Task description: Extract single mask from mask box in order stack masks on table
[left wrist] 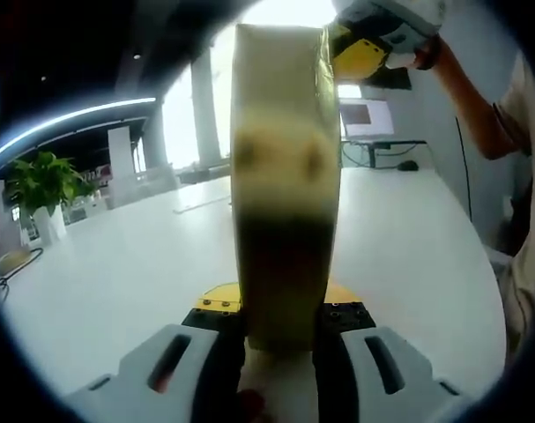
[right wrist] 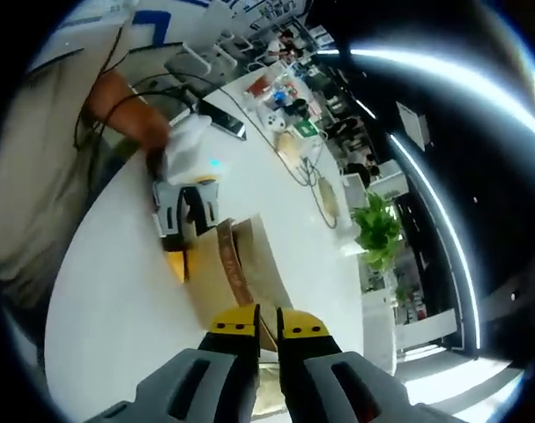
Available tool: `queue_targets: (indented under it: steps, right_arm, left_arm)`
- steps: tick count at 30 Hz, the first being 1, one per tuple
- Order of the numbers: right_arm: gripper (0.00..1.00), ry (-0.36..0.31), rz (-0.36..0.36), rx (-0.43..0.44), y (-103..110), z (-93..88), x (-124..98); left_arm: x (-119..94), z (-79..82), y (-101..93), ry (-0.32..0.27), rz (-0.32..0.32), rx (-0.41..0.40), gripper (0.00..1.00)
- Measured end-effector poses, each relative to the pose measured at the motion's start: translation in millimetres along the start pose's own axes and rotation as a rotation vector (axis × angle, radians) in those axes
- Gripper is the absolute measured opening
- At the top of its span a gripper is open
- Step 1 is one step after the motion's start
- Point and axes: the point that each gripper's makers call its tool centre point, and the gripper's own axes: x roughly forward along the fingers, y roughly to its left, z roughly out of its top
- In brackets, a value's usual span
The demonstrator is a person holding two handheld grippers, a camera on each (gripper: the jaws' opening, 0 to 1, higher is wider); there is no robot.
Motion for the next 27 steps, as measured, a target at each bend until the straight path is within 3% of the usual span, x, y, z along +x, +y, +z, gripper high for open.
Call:
queue_targets:
  steps: [27]
  right_arm:
    - [0.04,-0.003,0.035,-0.06,12,7.0,2]
  left_arm:
    - [0,0.4,-1.4,-0.001,-0.005,0.003,0.2]
